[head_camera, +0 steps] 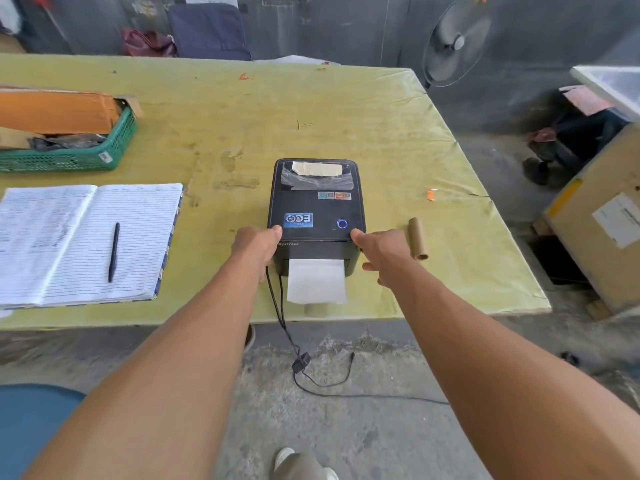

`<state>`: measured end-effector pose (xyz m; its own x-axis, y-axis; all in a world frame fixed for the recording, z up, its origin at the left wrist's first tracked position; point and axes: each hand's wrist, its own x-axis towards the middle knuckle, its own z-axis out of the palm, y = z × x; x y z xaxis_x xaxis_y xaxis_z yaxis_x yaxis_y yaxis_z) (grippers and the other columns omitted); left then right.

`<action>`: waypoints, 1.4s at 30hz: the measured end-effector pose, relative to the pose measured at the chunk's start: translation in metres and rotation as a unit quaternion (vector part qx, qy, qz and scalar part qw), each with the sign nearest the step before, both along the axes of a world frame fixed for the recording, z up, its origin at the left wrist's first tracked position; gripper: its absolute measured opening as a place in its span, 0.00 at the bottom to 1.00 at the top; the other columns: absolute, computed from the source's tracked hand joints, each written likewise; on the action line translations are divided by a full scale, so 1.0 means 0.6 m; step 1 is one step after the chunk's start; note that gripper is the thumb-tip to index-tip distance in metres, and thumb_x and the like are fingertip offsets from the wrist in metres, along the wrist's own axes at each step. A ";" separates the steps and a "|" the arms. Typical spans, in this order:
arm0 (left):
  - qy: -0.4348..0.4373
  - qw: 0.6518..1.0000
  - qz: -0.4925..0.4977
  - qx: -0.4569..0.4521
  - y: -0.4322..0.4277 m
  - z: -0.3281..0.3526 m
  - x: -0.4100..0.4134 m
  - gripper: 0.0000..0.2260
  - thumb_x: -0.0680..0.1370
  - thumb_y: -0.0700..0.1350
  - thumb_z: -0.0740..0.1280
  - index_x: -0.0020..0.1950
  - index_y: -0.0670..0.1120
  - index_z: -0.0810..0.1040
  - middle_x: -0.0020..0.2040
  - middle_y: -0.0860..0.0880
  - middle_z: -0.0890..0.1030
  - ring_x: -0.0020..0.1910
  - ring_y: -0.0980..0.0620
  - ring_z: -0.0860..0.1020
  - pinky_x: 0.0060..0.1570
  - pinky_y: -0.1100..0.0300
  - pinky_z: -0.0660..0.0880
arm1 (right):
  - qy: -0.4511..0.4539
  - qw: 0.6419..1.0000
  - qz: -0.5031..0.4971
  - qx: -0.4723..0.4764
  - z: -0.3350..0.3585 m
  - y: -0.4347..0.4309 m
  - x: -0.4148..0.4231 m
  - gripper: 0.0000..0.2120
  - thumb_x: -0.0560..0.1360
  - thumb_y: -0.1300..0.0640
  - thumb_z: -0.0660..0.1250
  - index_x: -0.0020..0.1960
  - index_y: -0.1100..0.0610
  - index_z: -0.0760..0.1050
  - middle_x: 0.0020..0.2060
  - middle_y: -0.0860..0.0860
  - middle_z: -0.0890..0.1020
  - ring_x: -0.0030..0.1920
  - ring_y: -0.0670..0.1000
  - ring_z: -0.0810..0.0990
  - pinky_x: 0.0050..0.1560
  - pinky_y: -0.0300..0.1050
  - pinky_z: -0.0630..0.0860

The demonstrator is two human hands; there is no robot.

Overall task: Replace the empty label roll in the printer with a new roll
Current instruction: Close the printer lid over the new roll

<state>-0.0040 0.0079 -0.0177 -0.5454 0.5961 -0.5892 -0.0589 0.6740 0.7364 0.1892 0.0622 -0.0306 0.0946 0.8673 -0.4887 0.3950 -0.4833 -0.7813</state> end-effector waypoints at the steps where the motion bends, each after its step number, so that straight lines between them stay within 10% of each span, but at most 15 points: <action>1: 0.010 1.000 0.001 -0.001 0.001 -0.001 0.001 0.21 0.79 0.52 0.68 0.66 0.39 0.74 0.62 0.40 0.79 0.58 0.41 0.78 0.50 0.48 0.71 | 0.000 1.000 0.000 -0.003 -0.001 0.002 0.000 0.22 0.74 0.45 0.72 0.53 0.65 0.81 0.34 0.52 0.79 0.49 0.59 0.86 0.30 0.42 0.67; 14: 0.050 0.999 0.017 -0.004 0.005 0.001 0.011 0.20 0.80 0.52 0.67 0.66 0.40 0.74 0.61 0.42 0.80 0.56 0.42 0.80 0.48 0.52 0.70 | 0.009 1.000 -0.003 0.001 -0.017 0.015 -0.001 0.18 0.72 0.44 0.74 0.39 0.57 0.73 0.48 0.54 0.84 0.49 0.59 0.85 0.51 0.53 0.82; 18: 0.050 0.999 0.017 -0.004 0.003 0.004 0.015 0.19 0.80 0.52 0.66 0.65 0.40 0.74 0.60 0.43 0.80 0.54 0.43 0.81 0.47 0.54 0.69 | 0.019 1.000 0.007 -0.005 -0.016 0.016 0.004 0.17 0.72 0.44 0.73 0.40 0.56 0.74 0.48 0.53 0.83 0.48 0.58 0.85 0.37 0.47 0.75; 42: 0.026 0.999 0.021 -0.001 0.000 0.006 0.017 0.19 0.80 0.51 0.66 0.66 0.42 0.73 0.60 0.46 0.81 0.47 0.47 0.80 0.48 0.50 0.69 | 0.014 0.999 0.023 -0.017 -0.012 0.014 0.008 0.19 0.73 0.41 0.73 0.50 0.58 0.80 0.51 0.54 0.84 0.47 0.57 0.85 0.32 0.45 0.72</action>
<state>0.0063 0.0080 -0.0141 -0.5995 0.5706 -0.5613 -0.0498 0.6733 0.7376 0.1941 0.0704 -0.0379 0.0410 0.8533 -0.5198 0.3949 -0.4917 -0.7761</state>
